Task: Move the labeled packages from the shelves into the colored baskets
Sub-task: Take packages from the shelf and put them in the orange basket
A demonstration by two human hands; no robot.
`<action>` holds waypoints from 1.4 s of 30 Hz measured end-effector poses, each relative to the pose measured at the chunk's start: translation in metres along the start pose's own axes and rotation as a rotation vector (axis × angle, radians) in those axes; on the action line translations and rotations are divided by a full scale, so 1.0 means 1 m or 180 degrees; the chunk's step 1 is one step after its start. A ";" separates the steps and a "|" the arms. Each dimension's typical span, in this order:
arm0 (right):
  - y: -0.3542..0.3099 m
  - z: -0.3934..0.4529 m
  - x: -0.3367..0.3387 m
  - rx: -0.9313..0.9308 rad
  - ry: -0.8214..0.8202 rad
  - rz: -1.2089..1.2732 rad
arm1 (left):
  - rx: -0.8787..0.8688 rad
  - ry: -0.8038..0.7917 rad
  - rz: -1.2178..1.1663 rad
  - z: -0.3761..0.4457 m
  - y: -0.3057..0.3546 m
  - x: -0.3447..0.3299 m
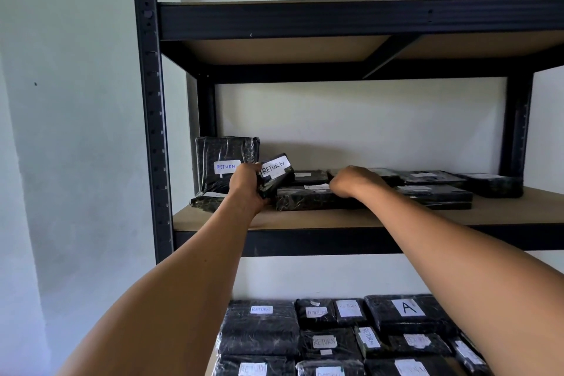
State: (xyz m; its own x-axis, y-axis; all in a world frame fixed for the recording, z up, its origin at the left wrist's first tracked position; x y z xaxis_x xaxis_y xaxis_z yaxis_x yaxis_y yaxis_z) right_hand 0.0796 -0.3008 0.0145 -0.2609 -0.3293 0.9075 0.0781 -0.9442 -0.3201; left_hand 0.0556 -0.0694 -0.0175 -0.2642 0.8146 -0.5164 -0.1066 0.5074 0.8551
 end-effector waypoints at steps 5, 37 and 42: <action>0.005 0.002 0.006 -0.0126 0.0292 0.1196 | -0.0028 0.0036 -0.0146 0.002 0.002 0.000; 0.045 0.001 0.007 0.0056 0.1277 0.5298 | -0.0489 -0.0375 0.0165 -0.010 0.042 0.017; 0.045 0.002 0.007 0.0073 0.1314 0.5375 | -0.0503 -0.0428 0.0194 -0.013 0.045 0.017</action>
State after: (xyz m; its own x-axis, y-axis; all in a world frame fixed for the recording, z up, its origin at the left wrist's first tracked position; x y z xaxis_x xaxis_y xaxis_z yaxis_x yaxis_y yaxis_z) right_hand 0.0830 -0.3451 0.0067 -0.0923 -0.8501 -0.5185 0.5125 0.4059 -0.7567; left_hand 0.0344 -0.0367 0.0126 -0.1457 0.8780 -0.4560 -0.2462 0.4142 0.8763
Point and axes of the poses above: each hand's wrist, its own z-axis towards the middle knuckle, its own x-axis out of the back of the hand, y = z × x, the point moved 8 cm from there along z, towards the middle knuckle, and after that the axes turned 5 degrees about x, right-handed, at the moved point
